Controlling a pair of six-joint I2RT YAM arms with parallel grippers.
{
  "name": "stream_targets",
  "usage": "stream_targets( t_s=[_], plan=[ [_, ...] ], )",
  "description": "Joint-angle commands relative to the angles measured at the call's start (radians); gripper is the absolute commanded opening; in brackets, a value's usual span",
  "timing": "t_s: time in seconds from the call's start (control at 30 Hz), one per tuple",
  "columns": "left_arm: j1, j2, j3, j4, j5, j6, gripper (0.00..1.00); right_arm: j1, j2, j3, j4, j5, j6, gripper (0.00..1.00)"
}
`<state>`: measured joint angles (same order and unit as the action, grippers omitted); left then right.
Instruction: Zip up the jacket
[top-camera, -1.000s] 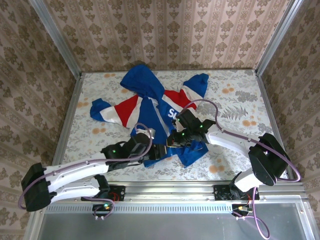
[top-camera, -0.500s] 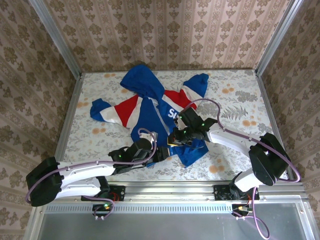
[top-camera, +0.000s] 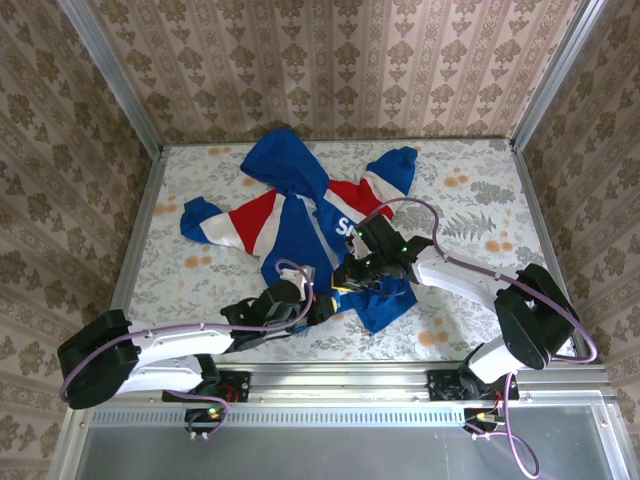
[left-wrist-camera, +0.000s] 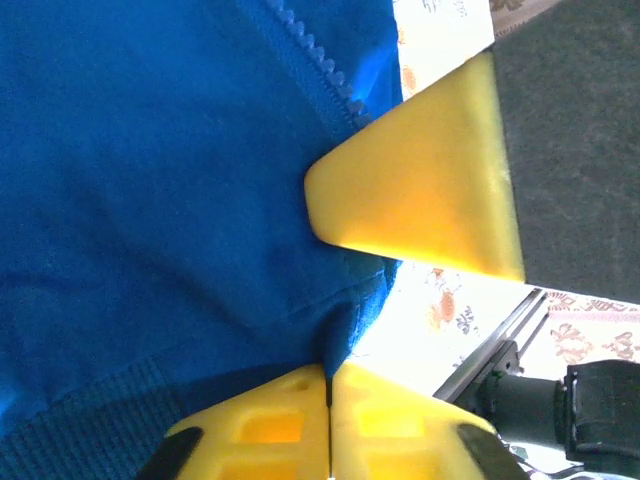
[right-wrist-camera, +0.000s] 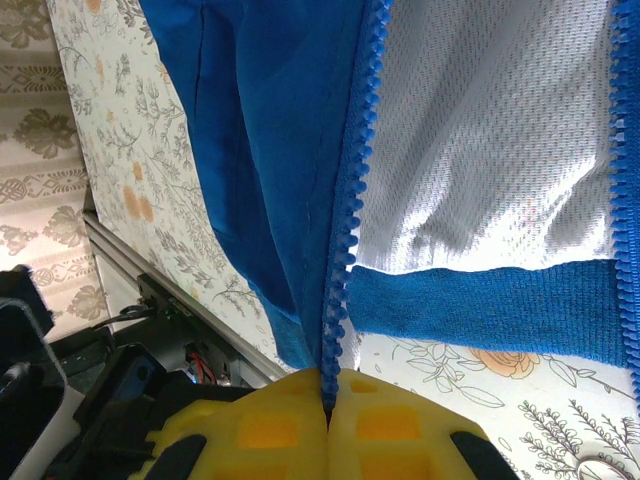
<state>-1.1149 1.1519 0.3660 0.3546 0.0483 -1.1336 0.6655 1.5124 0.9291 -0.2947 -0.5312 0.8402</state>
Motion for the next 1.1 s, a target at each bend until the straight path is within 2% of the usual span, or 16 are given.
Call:
stream_targets(
  t_s=[0.0,0.07,0.13,0.23,0.3,0.4,0.5,0.57,0.7,1.07],
  plan=[
    [0.010,-0.017,-0.030,0.036,0.011,-0.013,0.00,-0.001,0.006,-0.008,-0.005,-0.020,-0.001,0.02],
    [0.016,-0.028,-0.044,0.045,0.019,-0.005,0.00,-0.005,0.000,-0.001,-0.016,-0.030,-0.028,0.16],
    [0.027,-0.052,-0.054,0.031,0.032,0.008,0.00,-0.038,-0.009,-0.002,-0.017,-0.099,-0.066,0.33],
    [0.038,-0.104,-0.064,-0.037,0.036,0.016,0.00,-0.126,-0.060,-0.015,-0.125,-0.090,-0.142,0.43],
    [0.047,-0.141,-0.070,-0.085,0.042,0.023,0.00,-0.162,-0.096,0.006,-0.295,0.030,-0.256,0.45],
    [0.066,-0.196,-0.077,-0.154,0.057,0.028,0.00,-0.156,-0.113,0.045,-0.508,0.268,-0.420,0.46],
    [0.091,-0.235,-0.092,-0.184,0.067,0.028,0.00,-0.139,-0.111,0.036,-0.613,0.375,-0.532,0.46],
    [0.109,-0.249,-0.099,-0.194,0.077,0.028,0.00,-0.126,-0.096,0.018,-0.639,0.400,-0.550,0.46],
    [0.133,-0.248,-0.099,-0.201,0.095,0.035,0.00,-0.066,-0.066,-0.030,-0.599,0.350,-0.555,0.47],
    [0.150,-0.155,-0.096,-0.157,0.137,0.043,0.00,0.074,0.085,0.005,-0.534,0.412,-0.524,0.47]
  ],
)
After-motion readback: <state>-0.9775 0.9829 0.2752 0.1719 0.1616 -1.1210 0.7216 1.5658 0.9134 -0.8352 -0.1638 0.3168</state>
